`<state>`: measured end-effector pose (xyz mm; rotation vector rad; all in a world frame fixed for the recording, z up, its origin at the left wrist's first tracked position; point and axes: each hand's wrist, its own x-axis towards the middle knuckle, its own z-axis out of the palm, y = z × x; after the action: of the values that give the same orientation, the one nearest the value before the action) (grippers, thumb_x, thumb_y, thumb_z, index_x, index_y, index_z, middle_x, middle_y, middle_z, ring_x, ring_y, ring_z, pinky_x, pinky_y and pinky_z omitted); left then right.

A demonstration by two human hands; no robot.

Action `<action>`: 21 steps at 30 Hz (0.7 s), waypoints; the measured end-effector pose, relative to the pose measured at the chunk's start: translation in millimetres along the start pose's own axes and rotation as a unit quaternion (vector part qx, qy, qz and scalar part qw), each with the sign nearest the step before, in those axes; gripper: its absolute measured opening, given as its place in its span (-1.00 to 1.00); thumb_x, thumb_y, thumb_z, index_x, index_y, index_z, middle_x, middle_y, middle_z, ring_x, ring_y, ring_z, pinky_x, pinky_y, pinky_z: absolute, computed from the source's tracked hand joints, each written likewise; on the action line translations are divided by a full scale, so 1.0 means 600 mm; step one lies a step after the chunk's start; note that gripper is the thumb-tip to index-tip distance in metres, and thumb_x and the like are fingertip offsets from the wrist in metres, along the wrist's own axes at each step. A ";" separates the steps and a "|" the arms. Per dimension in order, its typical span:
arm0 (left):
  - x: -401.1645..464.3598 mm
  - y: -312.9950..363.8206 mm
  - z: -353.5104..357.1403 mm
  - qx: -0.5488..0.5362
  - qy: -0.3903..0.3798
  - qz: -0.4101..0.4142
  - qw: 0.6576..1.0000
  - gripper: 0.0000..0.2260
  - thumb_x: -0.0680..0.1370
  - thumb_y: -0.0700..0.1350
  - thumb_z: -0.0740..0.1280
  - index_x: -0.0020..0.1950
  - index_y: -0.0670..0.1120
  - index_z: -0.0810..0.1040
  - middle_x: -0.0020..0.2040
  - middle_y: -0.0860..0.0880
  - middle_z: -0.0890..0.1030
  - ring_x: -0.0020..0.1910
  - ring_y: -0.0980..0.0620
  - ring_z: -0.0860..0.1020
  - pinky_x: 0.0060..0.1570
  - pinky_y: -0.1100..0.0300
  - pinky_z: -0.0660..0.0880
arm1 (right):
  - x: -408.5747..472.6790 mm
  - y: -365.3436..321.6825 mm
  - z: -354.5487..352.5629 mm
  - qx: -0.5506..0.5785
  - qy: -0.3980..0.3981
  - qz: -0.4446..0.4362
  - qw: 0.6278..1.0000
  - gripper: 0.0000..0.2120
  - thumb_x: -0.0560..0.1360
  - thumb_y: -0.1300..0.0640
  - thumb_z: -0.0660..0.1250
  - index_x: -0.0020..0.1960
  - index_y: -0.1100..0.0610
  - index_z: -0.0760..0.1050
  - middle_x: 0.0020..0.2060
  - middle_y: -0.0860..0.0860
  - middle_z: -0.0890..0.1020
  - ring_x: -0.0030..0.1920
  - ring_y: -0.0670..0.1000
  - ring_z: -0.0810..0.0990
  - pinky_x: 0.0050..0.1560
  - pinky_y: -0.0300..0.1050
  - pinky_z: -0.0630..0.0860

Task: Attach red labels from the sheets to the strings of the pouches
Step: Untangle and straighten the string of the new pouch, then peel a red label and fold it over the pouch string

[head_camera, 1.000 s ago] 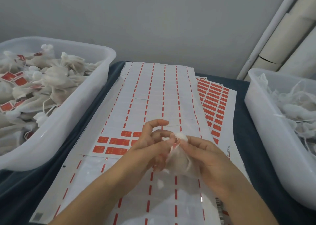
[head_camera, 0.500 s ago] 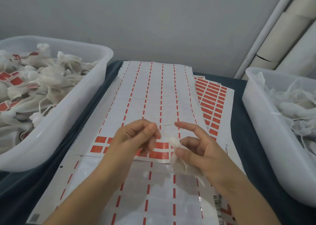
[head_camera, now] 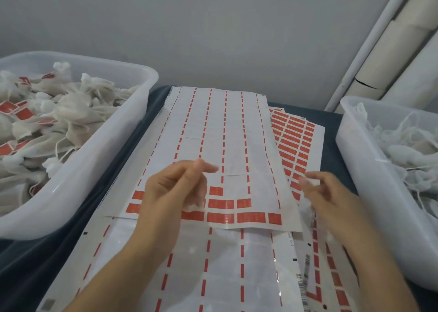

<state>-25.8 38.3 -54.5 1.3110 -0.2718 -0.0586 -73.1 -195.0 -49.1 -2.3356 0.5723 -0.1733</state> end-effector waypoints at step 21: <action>-0.023 -0.049 0.052 0.339 -0.054 0.189 0.920 -0.73 0.40 0.09 0.34 0.10 0.19 0.50 -0.22 0.31 0.40 -0.10 0.39 0.41 -0.22 0.60 0.33 | -0.031 -0.040 0.020 0.377 -0.228 -0.011 0.897 -0.66 0.30 0.06 0.38 0.07 0.04 0.57 -0.11 -0.01 0.71 -0.17 0.07 0.70 -0.32 -0.27 0.58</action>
<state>-42.9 4.0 -77.9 1.9218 -0.6787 0.3200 -77.7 -164.1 -41.0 -1.5406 0.1827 0.1303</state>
